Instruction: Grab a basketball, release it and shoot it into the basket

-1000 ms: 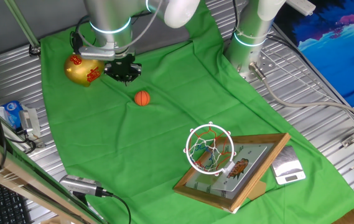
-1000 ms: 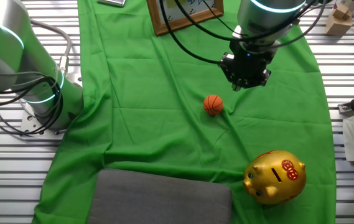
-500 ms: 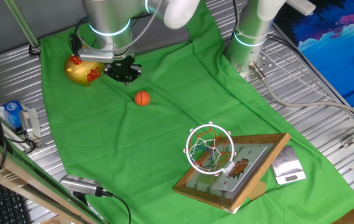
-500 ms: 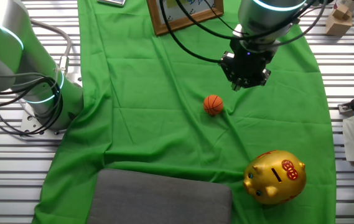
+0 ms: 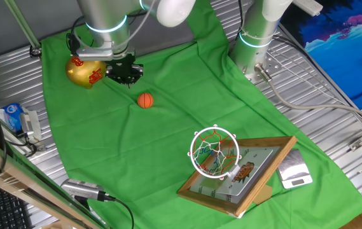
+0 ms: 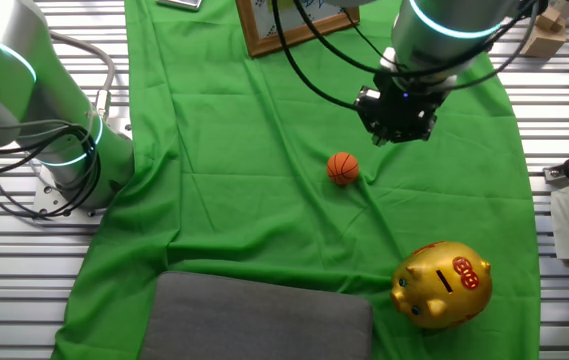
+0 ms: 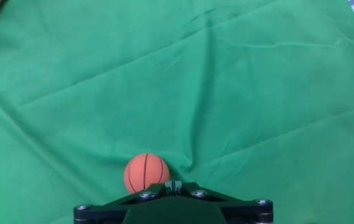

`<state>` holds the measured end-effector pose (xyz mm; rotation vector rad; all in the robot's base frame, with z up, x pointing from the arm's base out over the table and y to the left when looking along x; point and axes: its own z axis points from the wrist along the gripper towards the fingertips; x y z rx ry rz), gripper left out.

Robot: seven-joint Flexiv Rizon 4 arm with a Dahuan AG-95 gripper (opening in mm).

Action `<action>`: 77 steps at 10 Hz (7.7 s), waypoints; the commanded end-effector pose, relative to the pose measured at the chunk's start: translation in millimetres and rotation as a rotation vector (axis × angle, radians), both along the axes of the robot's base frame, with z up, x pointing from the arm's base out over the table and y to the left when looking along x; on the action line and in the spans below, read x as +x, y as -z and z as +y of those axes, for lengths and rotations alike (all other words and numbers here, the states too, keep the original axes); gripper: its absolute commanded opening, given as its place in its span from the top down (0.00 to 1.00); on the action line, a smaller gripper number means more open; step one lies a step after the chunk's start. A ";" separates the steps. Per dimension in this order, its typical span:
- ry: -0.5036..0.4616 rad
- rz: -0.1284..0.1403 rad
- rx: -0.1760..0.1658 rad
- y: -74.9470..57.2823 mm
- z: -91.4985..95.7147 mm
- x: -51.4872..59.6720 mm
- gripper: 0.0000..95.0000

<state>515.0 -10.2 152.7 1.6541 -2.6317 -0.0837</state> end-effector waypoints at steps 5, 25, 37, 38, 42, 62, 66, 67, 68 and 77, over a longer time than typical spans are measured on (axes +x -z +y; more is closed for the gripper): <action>-0.008 0.055 0.009 0.0 0.3 -2.7 1.00; 0.013 0.089 0.026 2.4 1.6 -8.0 0.80; -0.017 0.079 0.016 41.1 7.5 -33.6 0.40; -0.016 0.077 0.015 44.8 7.9 -33.9 0.40; -0.018 0.067 0.021 55.7 8.8 -33.3 0.40; -0.042 0.052 0.033 72.3 10.8 -8.6 0.20; -0.033 0.066 0.073 72.3 10.8 -8.6 0.00; -0.040 0.077 0.048 72.3 10.8 -8.6 0.00; -0.036 0.079 0.027 72.3 10.8 -8.6 0.00; -0.068 0.059 0.001 87.4 15.1 -34.6 0.00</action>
